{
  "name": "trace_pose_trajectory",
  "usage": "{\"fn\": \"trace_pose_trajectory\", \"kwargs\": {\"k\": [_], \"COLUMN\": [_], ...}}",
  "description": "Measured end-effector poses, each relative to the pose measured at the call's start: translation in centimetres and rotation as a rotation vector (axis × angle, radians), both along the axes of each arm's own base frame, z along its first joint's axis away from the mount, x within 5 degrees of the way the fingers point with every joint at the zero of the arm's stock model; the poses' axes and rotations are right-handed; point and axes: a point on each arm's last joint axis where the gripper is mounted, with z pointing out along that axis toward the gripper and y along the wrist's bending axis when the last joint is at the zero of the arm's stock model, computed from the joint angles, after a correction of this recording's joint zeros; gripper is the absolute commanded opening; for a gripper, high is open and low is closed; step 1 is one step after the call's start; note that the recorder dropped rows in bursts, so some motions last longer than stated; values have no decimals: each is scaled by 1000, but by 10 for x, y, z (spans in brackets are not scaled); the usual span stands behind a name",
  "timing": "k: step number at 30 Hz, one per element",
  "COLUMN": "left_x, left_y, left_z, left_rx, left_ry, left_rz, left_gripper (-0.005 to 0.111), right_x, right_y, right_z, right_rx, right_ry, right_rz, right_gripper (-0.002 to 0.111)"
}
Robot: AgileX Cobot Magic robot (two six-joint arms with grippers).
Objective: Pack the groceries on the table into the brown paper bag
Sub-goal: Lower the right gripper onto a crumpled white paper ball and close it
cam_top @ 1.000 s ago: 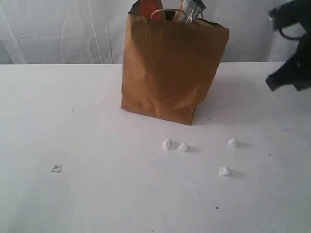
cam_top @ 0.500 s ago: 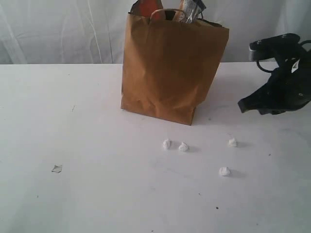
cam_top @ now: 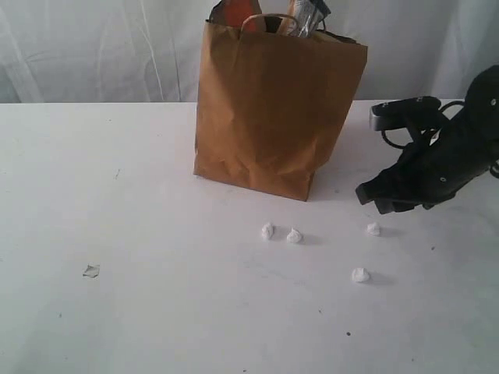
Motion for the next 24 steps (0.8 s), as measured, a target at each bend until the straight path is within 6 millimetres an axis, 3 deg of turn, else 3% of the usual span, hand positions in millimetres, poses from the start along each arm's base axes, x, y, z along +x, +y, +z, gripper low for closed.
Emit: {"fn": "trace_pose_trajectory", "kwargs": {"k": [17,24], "left_x": [0,0], "left_y": [0,0], "left_z": [0,0], "left_rx": [0,0], "left_ry": [0,0], "left_rz": [0,0], "left_gripper": [0,0], "right_x": [19,23], "right_y": [5,6], "right_z": [-58,-62], "right_rx": [2,7], "right_ry": [63,29], "right_rz": [-27,-37], "right_gripper": [39,22]}}
